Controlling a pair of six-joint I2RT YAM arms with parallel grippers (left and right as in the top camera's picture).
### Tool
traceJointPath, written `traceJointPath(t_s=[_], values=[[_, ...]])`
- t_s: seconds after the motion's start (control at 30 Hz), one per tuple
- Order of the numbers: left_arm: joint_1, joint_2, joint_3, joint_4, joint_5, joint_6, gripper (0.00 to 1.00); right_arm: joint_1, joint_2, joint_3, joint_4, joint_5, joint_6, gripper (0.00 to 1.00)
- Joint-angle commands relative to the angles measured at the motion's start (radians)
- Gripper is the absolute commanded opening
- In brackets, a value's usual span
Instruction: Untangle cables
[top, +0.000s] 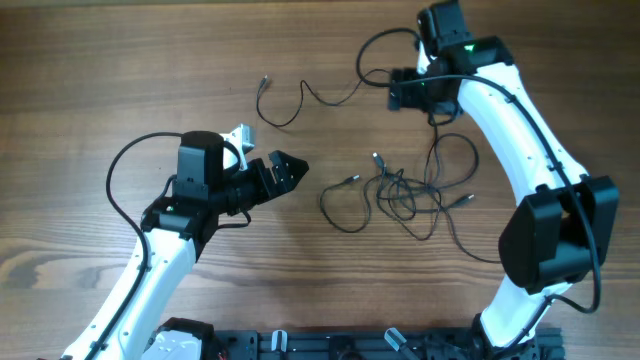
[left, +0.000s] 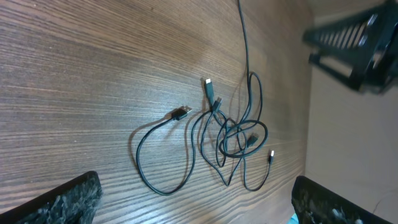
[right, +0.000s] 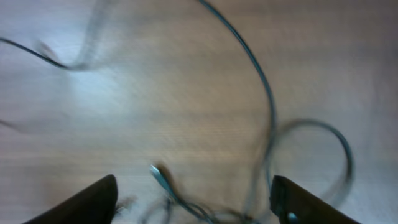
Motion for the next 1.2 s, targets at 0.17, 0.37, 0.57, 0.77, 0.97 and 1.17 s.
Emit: traceJointPath(t_s=[0.17, 0.37, 0.57, 0.77, 0.97, 1.17], values=[[0.000, 0.004, 0.006, 0.002, -0.011, 0.020, 1.00, -0.001, -0.005, -0.266, 0.068, 0.026, 0.183, 0.68], [0.000, 0.004, 0.006, 0.002, -0.011, 0.020, 1.00, -0.001, -0.005, -0.442, 0.210, 0.006, 0.235, 0.62], [0.000, 0.004, 0.006, 0.002, -0.011, 0.020, 1.00, 0.001, -0.005, -0.484, 0.291, -0.004, 0.234, 0.04], [0.000, 0.004, 0.006, 0.002, -0.011, 0.020, 1.00, -0.005, -0.064, -0.302, 0.213, -0.103, 0.165, 0.04], [0.000, 0.004, 0.006, 0.002, -0.011, 0.020, 1.00, -0.005, -0.192, -0.068, 0.204, -0.220, 0.061, 0.04], [0.000, 0.004, 0.006, 0.002, -0.011, 0.020, 1.00, -0.005, -0.286, -0.014, 0.276, -0.296, 0.067, 0.04]])
